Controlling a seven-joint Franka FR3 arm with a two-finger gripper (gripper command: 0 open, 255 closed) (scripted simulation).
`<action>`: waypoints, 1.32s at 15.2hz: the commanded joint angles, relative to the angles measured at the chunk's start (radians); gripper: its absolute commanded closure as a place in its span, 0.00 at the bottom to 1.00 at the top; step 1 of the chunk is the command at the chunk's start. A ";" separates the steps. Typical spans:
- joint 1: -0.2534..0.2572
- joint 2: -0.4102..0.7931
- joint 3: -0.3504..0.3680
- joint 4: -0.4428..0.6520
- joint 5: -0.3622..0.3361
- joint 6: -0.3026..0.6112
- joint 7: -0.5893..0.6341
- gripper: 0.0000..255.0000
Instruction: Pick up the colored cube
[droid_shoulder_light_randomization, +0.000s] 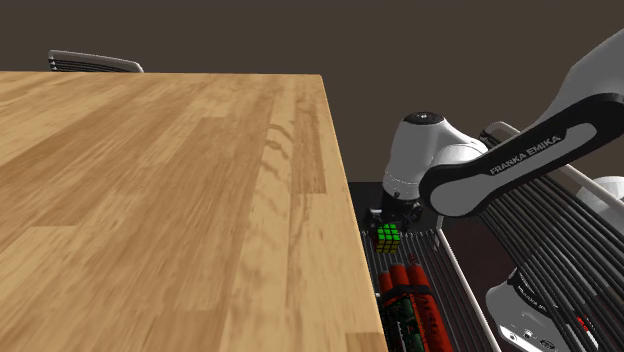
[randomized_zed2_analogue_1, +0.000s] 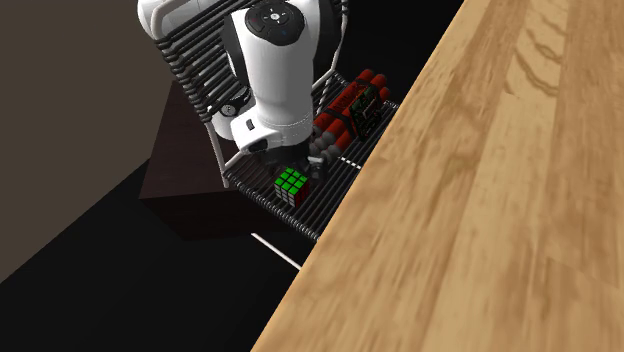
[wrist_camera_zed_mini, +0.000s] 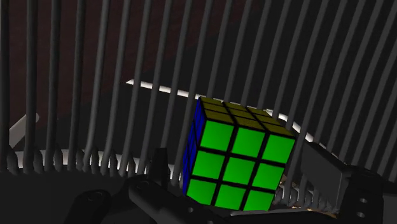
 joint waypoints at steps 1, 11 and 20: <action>-0.006 0.033 0.006 -0.005 -0.006 0.039 0.006 0.00; -0.013 0.078 0.015 -0.011 -0.017 0.089 0.015 1.00; 0.000 -0.007 -0.001 0.003 0.001 -0.009 -0.001 1.00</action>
